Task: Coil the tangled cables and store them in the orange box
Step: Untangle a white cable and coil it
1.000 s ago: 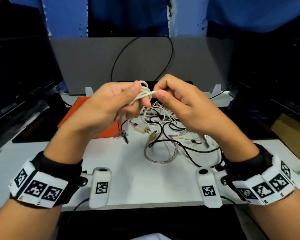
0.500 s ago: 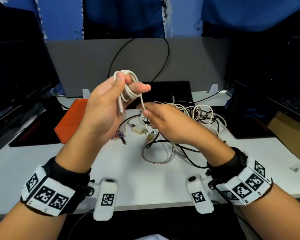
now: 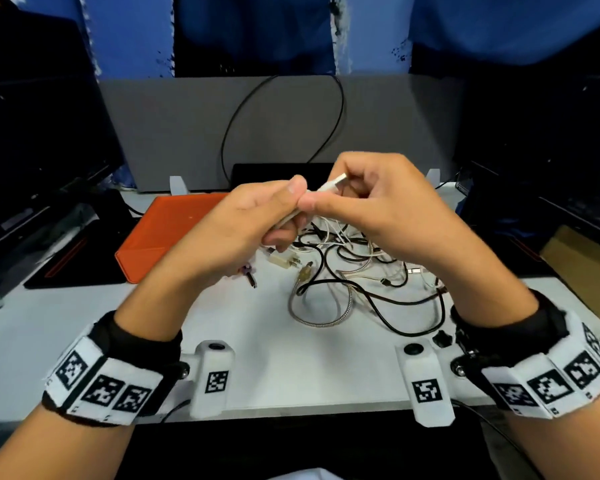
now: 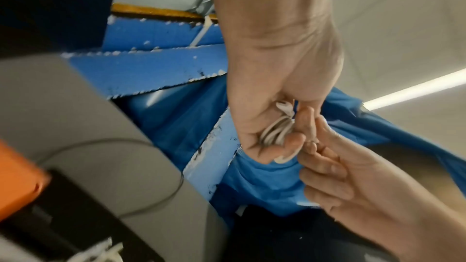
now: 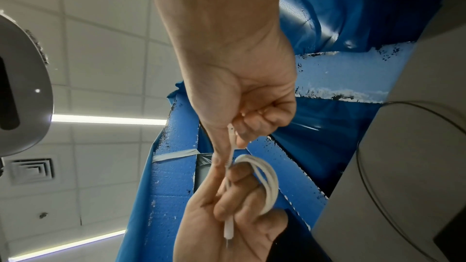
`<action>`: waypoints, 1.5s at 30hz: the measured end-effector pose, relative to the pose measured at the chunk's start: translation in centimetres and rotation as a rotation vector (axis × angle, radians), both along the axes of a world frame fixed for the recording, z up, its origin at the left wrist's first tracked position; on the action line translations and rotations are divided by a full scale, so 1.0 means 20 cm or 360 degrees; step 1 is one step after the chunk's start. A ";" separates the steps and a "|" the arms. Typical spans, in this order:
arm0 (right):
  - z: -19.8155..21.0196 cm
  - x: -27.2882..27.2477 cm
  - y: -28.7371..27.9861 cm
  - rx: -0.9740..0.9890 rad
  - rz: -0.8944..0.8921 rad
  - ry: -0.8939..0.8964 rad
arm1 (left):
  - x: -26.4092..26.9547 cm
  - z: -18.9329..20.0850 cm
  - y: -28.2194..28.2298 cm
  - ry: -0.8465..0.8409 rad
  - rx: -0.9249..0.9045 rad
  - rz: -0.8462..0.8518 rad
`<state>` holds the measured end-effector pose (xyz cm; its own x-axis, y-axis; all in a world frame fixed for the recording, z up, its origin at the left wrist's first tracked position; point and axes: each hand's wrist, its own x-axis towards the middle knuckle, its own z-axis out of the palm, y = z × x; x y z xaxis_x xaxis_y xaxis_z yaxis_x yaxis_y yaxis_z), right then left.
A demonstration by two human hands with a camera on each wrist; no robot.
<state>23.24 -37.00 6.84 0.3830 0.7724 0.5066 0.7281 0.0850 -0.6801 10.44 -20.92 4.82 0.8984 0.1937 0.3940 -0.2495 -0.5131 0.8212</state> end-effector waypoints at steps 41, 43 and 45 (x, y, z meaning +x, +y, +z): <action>-0.07 0.05 0.07 -0.0333 0.0018 0.0006 | -0.02 0.03 0.00 0.0142 -0.0157 0.0137; -0.07 0.04 0.07 -0.0401 0.0001 -0.0052 | -0.03 0.03 0.01 0.0132 0.0123 0.0167; -0.06 0.05 0.07 -0.0378 0.0059 0.0020 | -0.05 0.04 0.02 0.0135 0.0287 0.0179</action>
<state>24.22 -35.66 5.55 0.3573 0.8830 0.3044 0.7189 -0.0519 -0.6932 9.47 -20.55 5.53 0.9067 0.2278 0.3551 -0.1163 -0.6742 0.7294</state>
